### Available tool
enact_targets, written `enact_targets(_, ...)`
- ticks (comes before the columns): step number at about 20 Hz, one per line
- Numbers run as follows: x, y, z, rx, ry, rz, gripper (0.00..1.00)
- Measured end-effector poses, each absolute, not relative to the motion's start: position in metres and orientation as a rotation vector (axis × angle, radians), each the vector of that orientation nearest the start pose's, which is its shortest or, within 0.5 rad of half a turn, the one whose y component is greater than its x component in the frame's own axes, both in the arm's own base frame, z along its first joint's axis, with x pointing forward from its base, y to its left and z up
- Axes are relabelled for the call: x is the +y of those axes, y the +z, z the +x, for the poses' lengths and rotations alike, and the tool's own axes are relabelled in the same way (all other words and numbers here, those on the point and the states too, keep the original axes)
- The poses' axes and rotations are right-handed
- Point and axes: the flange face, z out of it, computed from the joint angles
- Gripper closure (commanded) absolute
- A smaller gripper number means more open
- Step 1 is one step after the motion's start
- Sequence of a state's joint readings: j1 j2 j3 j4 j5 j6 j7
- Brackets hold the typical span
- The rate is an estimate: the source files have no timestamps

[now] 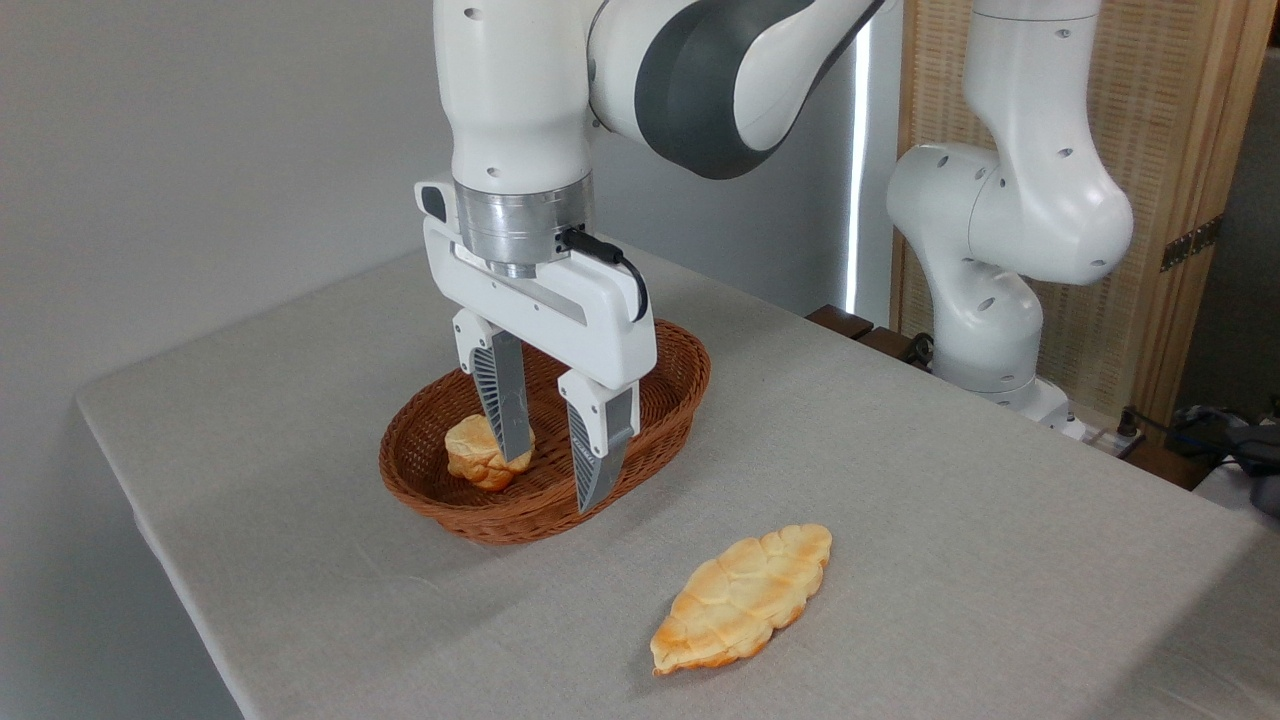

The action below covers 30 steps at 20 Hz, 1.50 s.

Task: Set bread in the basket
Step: 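Raise the open gripper out of the basket and move toward the pastry, then lower the gripper over the leaf-shaped pastry and close on it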

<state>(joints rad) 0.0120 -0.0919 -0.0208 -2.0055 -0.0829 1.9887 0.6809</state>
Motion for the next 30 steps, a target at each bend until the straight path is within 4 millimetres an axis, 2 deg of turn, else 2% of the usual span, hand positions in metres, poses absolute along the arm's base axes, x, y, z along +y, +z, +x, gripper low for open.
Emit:
enact_targets(2,-0.005,0.5,0.537,1.024,-0.124,-3.003,0.0)
enact_targets(7,0.04,0.493,0.534,0.999,-0.08,-2.978,0.0)
enact_targets(13,0.078,0.469,0.522,1.012,0.021,-2.948,0.0)
enact_targets(18,0.111,0.459,0.517,1.028,-0.002,-2.937,0.0)
enact_targets(23,0.11,0.438,0.516,1.032,-0.035,-2.923,0.0)
enact_targets(30,0.105,0.432,0.516,1.047,-0.022,-2.921,0.0)
